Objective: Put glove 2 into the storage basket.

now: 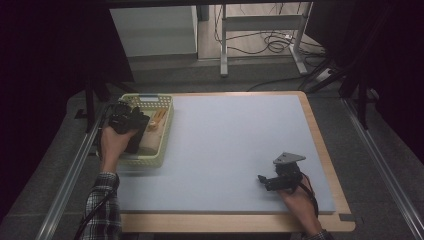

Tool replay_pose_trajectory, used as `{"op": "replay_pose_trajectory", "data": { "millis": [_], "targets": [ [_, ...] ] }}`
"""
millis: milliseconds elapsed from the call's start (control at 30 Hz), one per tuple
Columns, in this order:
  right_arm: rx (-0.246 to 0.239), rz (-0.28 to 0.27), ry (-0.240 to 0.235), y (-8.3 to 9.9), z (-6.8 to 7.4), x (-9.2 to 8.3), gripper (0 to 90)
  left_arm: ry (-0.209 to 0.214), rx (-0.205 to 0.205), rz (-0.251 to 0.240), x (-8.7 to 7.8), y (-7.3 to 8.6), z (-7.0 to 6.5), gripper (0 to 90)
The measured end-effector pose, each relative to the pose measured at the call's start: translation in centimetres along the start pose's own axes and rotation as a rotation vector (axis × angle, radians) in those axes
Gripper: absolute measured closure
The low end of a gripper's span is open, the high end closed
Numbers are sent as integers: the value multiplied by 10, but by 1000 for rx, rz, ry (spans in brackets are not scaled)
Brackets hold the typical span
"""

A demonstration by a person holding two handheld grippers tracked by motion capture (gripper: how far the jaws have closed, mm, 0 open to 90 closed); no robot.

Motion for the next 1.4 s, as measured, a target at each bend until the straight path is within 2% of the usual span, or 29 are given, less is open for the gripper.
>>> {"op": "replay_pose_trajectory", "data": {
  "millis": [333, 700, 933, 1067, 1400],
  "targets": [
    [-1, 2, 0, 0, 0, 0, 92, 16, 5, -31, -10, 4, 1, 183],
    [-1, 2, 0, 0, 0, 0, 93, 32, 59, -44, -21, 12, -1, 88],
    [-1, 2, 0, 0, 0, 0, 92, 67, 51, -69, -28, 19, -2, 61],
    [-1, 2, 0, 0, 0, 0, 92, 80, 59, -76, -31, 22, -3, 52],
    [1, 2, 0, 0, 0, 0, 92, 135, 96, -115, -43, 31, -17, 32]
  ]
}}
Point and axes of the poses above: each handheld gripper's, and its own axes: x roughly forward along the jaws, y roughly out of its underside, z roughly to its left, the point moved 7 cm from there along x, roughly forward along the jaws, and after that the axes turned 7 degrees about -y, right-handed, at the moved point
